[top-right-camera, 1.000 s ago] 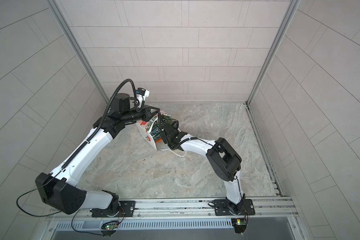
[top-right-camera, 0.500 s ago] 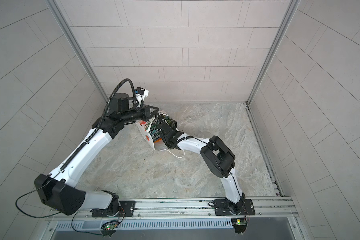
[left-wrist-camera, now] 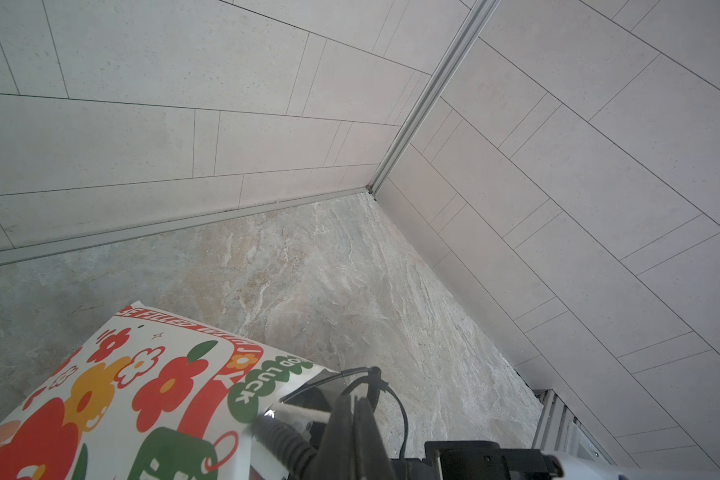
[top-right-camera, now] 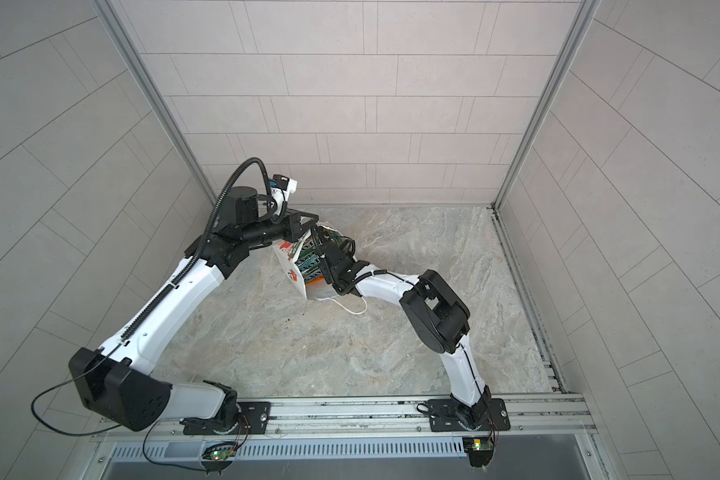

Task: Take the snacks out of the paper bag
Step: 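Close the right gripper on the teal mint candy packet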

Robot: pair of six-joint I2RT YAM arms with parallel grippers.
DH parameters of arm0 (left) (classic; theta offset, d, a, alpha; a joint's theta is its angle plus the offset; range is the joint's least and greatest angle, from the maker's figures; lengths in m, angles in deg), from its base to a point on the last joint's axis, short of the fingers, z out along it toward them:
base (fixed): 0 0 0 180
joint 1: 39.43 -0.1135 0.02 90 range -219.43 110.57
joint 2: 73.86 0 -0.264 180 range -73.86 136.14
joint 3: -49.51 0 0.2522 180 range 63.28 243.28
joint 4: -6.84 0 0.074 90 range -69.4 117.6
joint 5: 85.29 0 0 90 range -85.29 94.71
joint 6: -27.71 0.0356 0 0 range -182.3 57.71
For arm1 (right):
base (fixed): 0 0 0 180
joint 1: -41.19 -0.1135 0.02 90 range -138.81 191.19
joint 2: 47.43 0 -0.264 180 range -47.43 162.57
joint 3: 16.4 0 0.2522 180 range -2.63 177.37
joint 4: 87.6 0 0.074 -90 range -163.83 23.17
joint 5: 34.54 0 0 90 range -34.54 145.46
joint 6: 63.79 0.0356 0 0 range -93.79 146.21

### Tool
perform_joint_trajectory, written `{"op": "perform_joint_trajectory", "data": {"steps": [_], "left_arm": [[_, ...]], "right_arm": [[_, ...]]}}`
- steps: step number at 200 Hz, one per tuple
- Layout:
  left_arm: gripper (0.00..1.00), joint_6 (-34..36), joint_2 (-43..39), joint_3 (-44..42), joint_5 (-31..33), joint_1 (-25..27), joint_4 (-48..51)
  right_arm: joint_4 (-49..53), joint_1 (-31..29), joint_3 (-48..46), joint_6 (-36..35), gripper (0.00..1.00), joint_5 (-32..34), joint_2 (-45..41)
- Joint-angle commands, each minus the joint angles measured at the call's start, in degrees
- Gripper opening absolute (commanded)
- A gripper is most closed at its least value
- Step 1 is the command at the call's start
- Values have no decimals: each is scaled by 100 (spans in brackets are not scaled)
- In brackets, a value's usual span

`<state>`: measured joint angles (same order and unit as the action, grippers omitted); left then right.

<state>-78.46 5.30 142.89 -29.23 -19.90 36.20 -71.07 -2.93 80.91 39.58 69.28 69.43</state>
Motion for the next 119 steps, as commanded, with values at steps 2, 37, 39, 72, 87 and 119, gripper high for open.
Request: {"op": "perform_joint_trajectory", "data": {"steps": [2, 37, 39, 72, 87, 119], "left_arm": [[0, -45, -219, -64, 104, 33, -186], [0, -54, -208, -104, 269, 33, -177], [0, -58, -208, -104, 272, 33, -179], [0, -67, -197, -108, 304, 33, -188], [0, -73, -182, -112, 307, 33, -188], [0, -89, -144, -117, 300, 33, -188]], "right_arm": [[-17, 32, -171, 7, 0, -394, -553], [22, 59, -452, -18, 0, -838, -993], [27, 61, -471, -18, 0, -855, -1021], [155, 57, -700, -89, 0, -1061, -1367], [233, 64, -777, -136, 0, -1174, -1511], [405, 69, -905, -203, 0, -1277, -1814]]}}
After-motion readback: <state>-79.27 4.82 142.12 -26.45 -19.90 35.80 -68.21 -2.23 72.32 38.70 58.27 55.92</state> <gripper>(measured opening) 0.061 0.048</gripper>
